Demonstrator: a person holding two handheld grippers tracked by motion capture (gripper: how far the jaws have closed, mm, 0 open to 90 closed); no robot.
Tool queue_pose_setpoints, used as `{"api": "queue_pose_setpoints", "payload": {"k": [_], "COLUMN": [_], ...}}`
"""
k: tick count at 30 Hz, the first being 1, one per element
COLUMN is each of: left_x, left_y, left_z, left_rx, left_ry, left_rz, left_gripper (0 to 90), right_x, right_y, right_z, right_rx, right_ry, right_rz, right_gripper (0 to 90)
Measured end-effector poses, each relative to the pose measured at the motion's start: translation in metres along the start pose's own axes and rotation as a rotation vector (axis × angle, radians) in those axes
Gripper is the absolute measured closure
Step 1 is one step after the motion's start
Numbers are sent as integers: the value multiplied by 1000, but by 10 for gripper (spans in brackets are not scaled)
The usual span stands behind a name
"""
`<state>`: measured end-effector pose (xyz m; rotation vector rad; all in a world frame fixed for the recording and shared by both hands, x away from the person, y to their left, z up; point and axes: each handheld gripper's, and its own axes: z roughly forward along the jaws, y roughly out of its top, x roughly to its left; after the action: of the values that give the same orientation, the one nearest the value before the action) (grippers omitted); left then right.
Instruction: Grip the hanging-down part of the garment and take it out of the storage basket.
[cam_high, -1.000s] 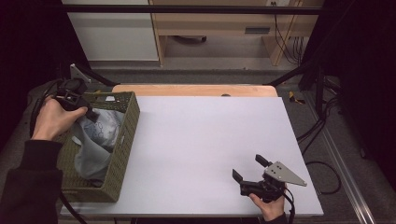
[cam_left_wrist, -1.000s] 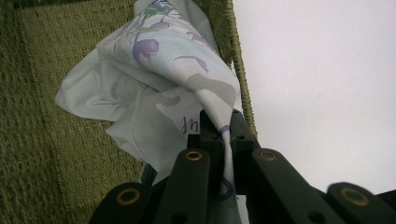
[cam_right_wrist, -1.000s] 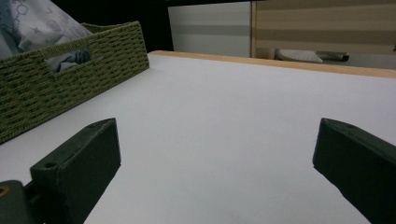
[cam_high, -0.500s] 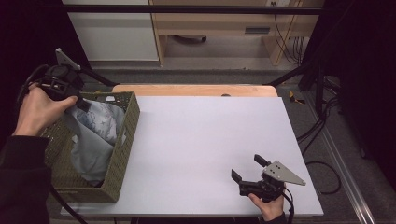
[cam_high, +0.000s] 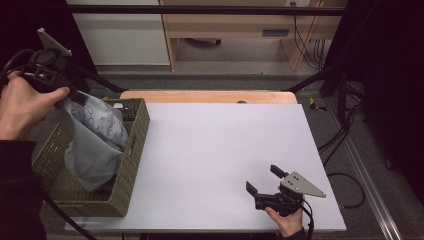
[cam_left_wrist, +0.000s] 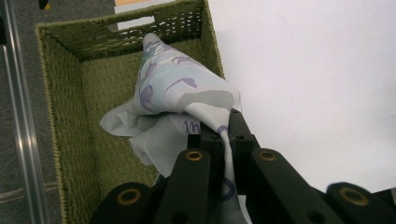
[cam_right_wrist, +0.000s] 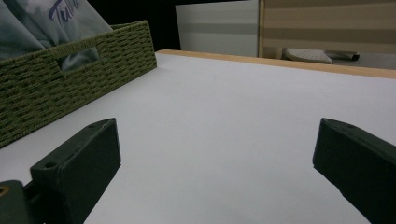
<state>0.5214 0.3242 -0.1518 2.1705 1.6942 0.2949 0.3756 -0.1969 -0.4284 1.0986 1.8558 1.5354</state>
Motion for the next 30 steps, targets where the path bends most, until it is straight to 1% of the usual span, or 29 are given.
{"api": "queue_pose_setpoints", "payload": {"k": [2,6,7,8,9,10,11,12,13,14,15,16,17,18,19,20,21,22,23,25,26,27,28,29,30], "left_x": [-1,-2,-2,-2,-2,-2,-2,-3,-3,-3,-3,-3,-3,-3,-3,-3,-3,-3,-3,-3,-3,-3,-3,-2,-2], "left_y": [1,3,3,3,4,4,5,5,6,7,7,7,7,8,8,8,8,8,8,8,8,8,8,8,7], "left_z": [-6,-9,-10,-10,-10,-10,-10,-9,-10,-10,-10,-10,-11,-11,-12,-13,-13,-13,-15,-16,-16,-17,-18,-18,-19], "left_rx": [-5,-3,-3,-3,-1,-1,1,4,5,4,4,3,8,10,7,6,6,5,2,3,1,0,0,-2,-3], "left_ry": [4,7,8,8,7,10,10,11,12,12,12,13,12,14,14,15,15,14,16,15,15,16,15,14,15], "left_rz": [2,3,4,4,5,5,4,5,6,5,5,4,4,7,6,7,7,6,5,8,8,6,7,7,6], "left_gripper": [876,876,876,876,876,876,876,876,876,876,876,876,876,876,876,876,876,876,876,876,876,876,876,876,876], "right_x": [1,3,5,5,9,9,14,14,18,22,22,29,33,33,40,44,44,47,54,59,59,62,68,70,70], "right_y": [1,3,5,5,9,9,15,15,20,24,24,30,32,32,38,41,41,43,48,52,52,53,56,57,57], "right_z": [1,4,6,6,10,10,15,15,21,24,24,32,36,36,44,48,48,52,61,70,70,74,82,87,87], "right_rx": [-1,-7,-5,-5,-11,-11,-19,-19,-28,-28,-28,-32,-39,-39,-38,-41,-41,-39,-38,-36,-36,-34,-29,-31,-31], "right_ry": [2,11,22,22,39,39,56,56,85,97,97,121,130,130,158,169,169,177,195,211,211,215,232,239,239], "right_rz": [2,4,-4,-4,-6,-6,-11,-11,-27,-17,-17,-32,-38,-38,-40,-42,-42,-44,-46,-51,-51,-52,-51,-53,-53], "right_gripper": [12,12,13,13,13,13,13,13,13,13,13,13,13,13,13,14,14,14,15,15,15,15,15,15,15]}}
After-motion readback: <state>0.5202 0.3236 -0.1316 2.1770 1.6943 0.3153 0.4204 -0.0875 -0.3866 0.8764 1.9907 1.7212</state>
